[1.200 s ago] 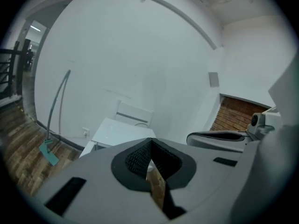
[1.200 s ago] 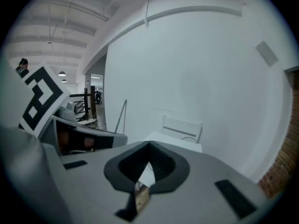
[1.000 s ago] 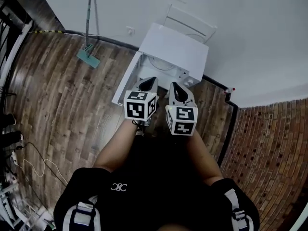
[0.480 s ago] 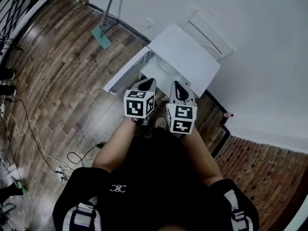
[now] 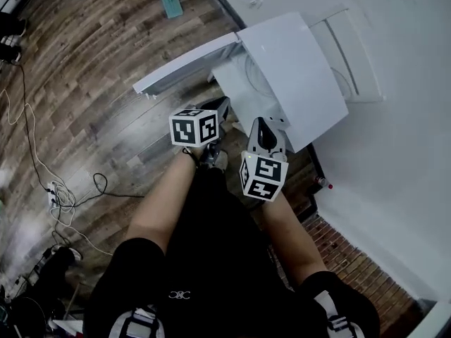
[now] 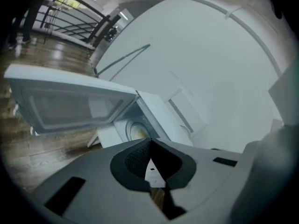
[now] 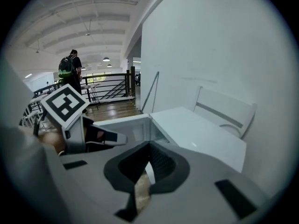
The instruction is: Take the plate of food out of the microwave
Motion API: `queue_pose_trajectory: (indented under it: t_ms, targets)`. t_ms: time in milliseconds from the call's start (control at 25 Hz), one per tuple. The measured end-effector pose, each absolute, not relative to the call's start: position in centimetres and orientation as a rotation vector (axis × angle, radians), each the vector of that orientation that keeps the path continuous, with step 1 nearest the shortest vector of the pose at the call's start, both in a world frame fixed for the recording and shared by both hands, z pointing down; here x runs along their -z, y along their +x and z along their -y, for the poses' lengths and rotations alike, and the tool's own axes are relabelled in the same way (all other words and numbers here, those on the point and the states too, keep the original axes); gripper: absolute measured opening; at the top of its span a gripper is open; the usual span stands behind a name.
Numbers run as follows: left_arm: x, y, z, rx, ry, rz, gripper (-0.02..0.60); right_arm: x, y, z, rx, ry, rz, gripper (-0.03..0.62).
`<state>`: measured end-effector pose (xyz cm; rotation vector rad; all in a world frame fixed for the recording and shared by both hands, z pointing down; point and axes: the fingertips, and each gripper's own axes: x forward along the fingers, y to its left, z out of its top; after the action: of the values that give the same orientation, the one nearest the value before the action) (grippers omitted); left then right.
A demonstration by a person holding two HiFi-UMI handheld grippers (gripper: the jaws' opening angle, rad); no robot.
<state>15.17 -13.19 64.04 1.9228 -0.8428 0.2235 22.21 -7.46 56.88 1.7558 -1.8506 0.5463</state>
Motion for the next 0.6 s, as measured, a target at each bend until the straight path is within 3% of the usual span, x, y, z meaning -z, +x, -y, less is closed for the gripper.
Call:
queue_pose_trajectory:
  t_ms: [160, 200, 400, 520, 600]
  targets:
    - [-70.0, 16.7, 14.9, -0.140, 1.819, 0.789, 0.013, -63.4, 22.5, 7.6, -0.579, 1.722, 1.841, 0.006]
    - [-71.3, 17.4, 15.3, -0.114, 1.801, 0.762, 0.065, -65.0, 22.7, 7.8, -0.576, 1.714, 1.834, 0.006]
    - [-77.6, 20.7, 16.6, -0.056, 1.721, 0.701, 0.172, -71.6, 23.7, 7.1, -0.657, 1.669, 1.806, 0.006]
    - [-80.3, 23.5, 17.3, -0.060, 1.694, 0.669, 0.308, -74.0, 24.4, 5.9, -0.678, 1.646, 1.783, 0.006]
    - [-81.9, 25.1, 17.9, -0.093, 1.685, 0.678, 0.321, -75.2, 24.9, 4.9, -0.684, 1.633, 1.767, 0.006]
